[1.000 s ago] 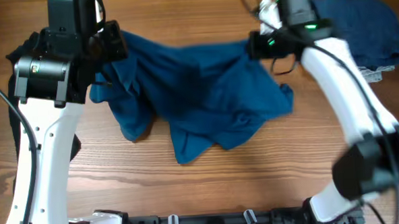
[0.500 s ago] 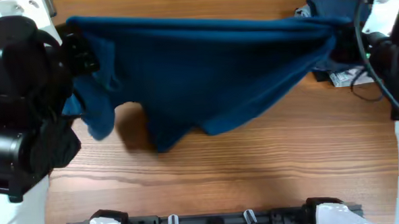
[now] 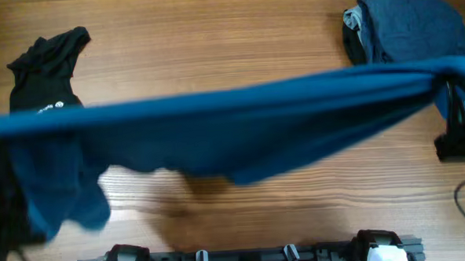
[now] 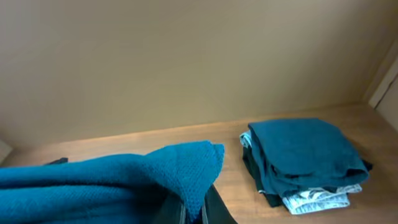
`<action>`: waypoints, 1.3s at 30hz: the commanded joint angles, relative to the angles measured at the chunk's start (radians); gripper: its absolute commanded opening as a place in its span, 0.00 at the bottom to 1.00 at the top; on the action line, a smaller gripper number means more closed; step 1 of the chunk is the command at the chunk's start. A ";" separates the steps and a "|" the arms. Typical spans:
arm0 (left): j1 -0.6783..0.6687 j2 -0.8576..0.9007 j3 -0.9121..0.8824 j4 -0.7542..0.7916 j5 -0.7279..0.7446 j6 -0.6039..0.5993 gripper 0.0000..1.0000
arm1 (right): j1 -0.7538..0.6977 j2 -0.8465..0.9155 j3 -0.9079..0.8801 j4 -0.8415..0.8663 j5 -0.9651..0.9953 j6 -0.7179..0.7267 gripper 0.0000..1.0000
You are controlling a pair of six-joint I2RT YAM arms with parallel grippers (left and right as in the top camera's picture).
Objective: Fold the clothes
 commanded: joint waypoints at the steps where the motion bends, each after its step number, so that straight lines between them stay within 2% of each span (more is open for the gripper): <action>1: 0.004 -0.071 0.050 0.023 -0.031 -0.017 0.04 | -0.016 -0.021 0.037 -0.015 0.117 0.015 0.04; 5: 0.004 0.008 0.048 -0.016 -0.035 -0.016 0.04 | -0.016 0.042 0.037 -0.018 0.116 0.033 0.04; 10: 0.004 0.295 0.048 -0.045 -0.085 -0.009 0.04 | -0.016 0.264 0.037 -0.047 0.092 0.040 0.05; 16: 0.060 0.830 0.048 -0.022 -0.114 -0.009 0.04 | -0.016 0.763 0.036 0.037 0.030 0.039 0.04; 19: 0.087 1.065 0.048 0.081 -0.113 -0.009 0.04 | -0.014 0.962 0.036 0.147 -0.011 0.036 0.04; 23: 0.098 1.245 0.048 0.240 -0.114 -0.009 0.04 | 0.002 1.153 0.036 0.311 -0.060 0.018 0.04; 31: 0.098 1.447 0.048 0.536 -0.114 -0.009 0.05 | 0.082 1.411 0.036 0.771 -0.042 0.011 0.04; 32: 0.098 1.461 0.048 0.602 -0.114 -0.009 0.27 | 0.089 1.427 0.036 0.837 -0.012 0.011 0.20; 33: 0.098 1.466 0.048 0.629 -0.114 -0.010 0.58 | 0.090 1.427 0.036 0.868 -0.003 0.011 0.79; 34: 0.098 1.466 0.048 0.661 -0.114 -0.009 1.00 | 0.090 1.419 0.036 0.895 -0.001 0.011 0.99; 36: 0.098 1.460 0.048 0.674 -0.114 -0.008 1.00 | 0.087 1.394 0.036 0.892 -0.002 0.011 0.99; 38: 0.098 1.425 0.048 0.613 -0.113 -0.009 1.00 | 0.083 1.328 0.036 0.822 -0.002 0.011 1.00; 39: 0.096 1.388 0.048 0.531 -0.109 -0.010 1.00 | 0.083 1.269 0.036 0.739 -0.014 0.011 0.99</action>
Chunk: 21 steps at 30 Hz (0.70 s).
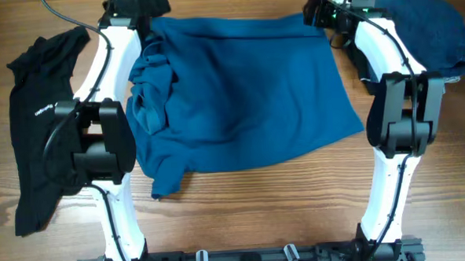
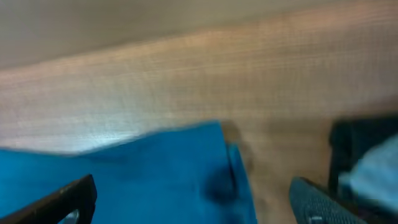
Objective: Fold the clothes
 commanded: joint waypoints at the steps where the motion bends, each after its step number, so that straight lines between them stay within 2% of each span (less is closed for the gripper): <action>1: 0.001 -0.111 0.008 -0.182 0.004 -0.002 1.00 | -0.004 -0.189 0.004 -0.174 -0.008 -0.004 1.00; 2: -0.002 -0.146 0.008 -0.291 0.033 -0.002 1.00 | -0.002 -0.257 0.004 -0.316 -0.069 -0.004 1.00; 4: -0.002 -0.164 0.008 -0.447 0.124 -0.002 0.98 | 0.002 -0.302 0.004 -0.473 -0.137 -0.003 1.00; 7: -0.002 -0.155 0.008 -0.584 0.127 -0.001 0.91 | 0.013 -0.299 0.001 -0.589 -0.146 -0.003 0.99; 8: -0.002 -0.148 0.008 -0.613 0.127 -0.001 0.80 | 0.013 -0.299 -0.002 -0.595 -0.146 -0.004 0.99; 13: -0.002 -0.063 0.008 -0.627 0.127 -0.002 0.45 | 0.013 -0.299 -0.002 -0.579 -0.146 -0.011 0.97; 18: -0.003 0.011 0.008 -0.595 0.127 -0.002 0.44 | 0.013 -0.299 -0.002 -0.567 -0.146 -0.029 0.97; 21: -0.001 0.053 0.008 -0.555 0.127 -0.001 0.50 | 0.013 -0.299 -0.002 -0.566 -0.145 -0.055 0.97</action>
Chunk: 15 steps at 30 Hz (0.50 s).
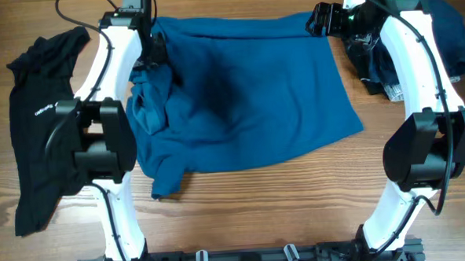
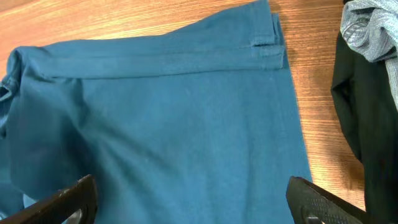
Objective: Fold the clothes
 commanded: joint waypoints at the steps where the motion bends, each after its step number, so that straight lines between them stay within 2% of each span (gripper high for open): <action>1: -0.001 0.048 0.004 0.047 0.012 0.005 0.49 | 0.005 0.010 -0.006 0.005 -0.015 -0.044 0.97; 2: -0.001 0.048 0.004 0.063 0.012 0.005 0.15 | 0.005 0.010 -0.006 0.006 -0.015 -0.044 0.97; 3: -0.001 0.048 0.004 0.072 0.012 0.005 0.05 | 0.005 0.010 -0.006 0.010 -0.015 -0.044 0.97; 10: 0.005 -0.003 0.017 0.187 -0.018 0.005 0.04 | 0.005 0.010 -0.006 0.021 -0.015 -0.044 0.97; 12: 0.026 -0.034 0.059 0.247 -0.140 0.005 0.04 | 0.005 0.010 -0.006 0.021 -0.016 -0.066 0.97; 15: 0.075 -0.038 0.078 0.356 -0.240 0.006 0.04 | 0.005 0.010 -0.006 0.022 -0.012 -0.071 0.97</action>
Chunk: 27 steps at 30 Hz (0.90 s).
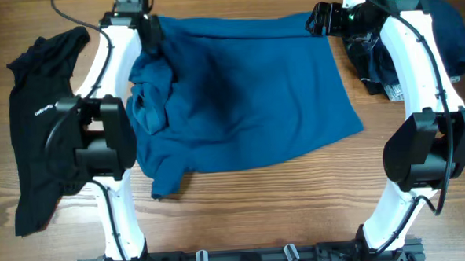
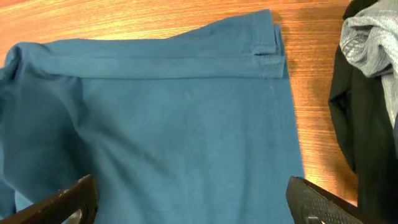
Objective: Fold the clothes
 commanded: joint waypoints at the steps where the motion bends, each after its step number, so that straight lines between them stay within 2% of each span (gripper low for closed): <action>1: 0.082 -0.063 0.045 0.134 -0.134 0.011 0.04 | 0.005 0.010 -0.006 0.008 -0.012 -0.026 0.97; 4: 0.108 -0.063 0.045 0.291 -0.130 0.040 0.04 | 0.005 0.010 -0.006 0.009 -0.012 -0.029 0.97; 6: 0.108 -0.063 0.045 0.447 -0.127 0.056 0.04 | 0.005 0.010 -0.006 0.008 -0.012 -0.029 0.97; 7: 0.108 -0.063 0.045 0.486 -0.126 0.055 0.16 | 0.005 0.010 -0.006 0.007 -0.012 -0.029 0.97; 8: 0.108 -0.062 0.045 0.517 -0.122 0.055 0.50 | 0.005 0.010 -0.006 0.007 -0.012 -0.029 0.97; 9: 0.108 -0.062 0.045 0.537 -0.114 0.055 0.93 | 0.005 0.010 -0.006 0.006 -0.012 -0.029 0.97; 10: 0.107 -0.063 0.045 0.529 -0.114 0.055 1.00 | 0.005 0.010 -0.006 0.006 -0.012 -0.029 0.97; 12: 0.101 -0.067 0.045 0.456 -0.115 0.055 1.00 | 0.005 0.010 -0.006 0.004 -0.012 -0.029 0.97; 14: 0.083 -0.096 0.045 0.269 -0.092 0.055 1.00 | 0.005 0.010 -0.006 0.002 -0.012 -0.038 0.97; 16: 0.042 -0.189 0.045 -0.113 0.038 -0.016 1.00 | 0.005 0.010 -0.006 -0.019 -0.012 -0.047 0.97; 18: 0.013 -0.241 0.045 -0.338 0.113 -0.061 1.00 | 0.005 0.010 -0.006 -0.038 -0.012 -0.049 0.97; 20: -0.029 -0.267 0.045 -0.614 0.125 -0.061 0.99 | 0.004 0.010 -0.006 -0.056 -0.012 -0.053 0.97; 23: -0.053 -0.258 0.021 -0.774 0.125 -0.063 1.00 | 0.004 0.010 -0.006 -0.055 -0.013 -0.053 0.98; 25: -0.051 -0.258 -0.052 -0.766 0.129 -0.127 1.00 | 0.004 0.010 -0.006 -0.056 -0.012 -0.055 0.98; 27: -0.051 -0.258 -0.161 -0.687 0.207 -0.140 1.00 | 0.004 0.010 -0.006 -0.060 -0.013 -0.077 0.98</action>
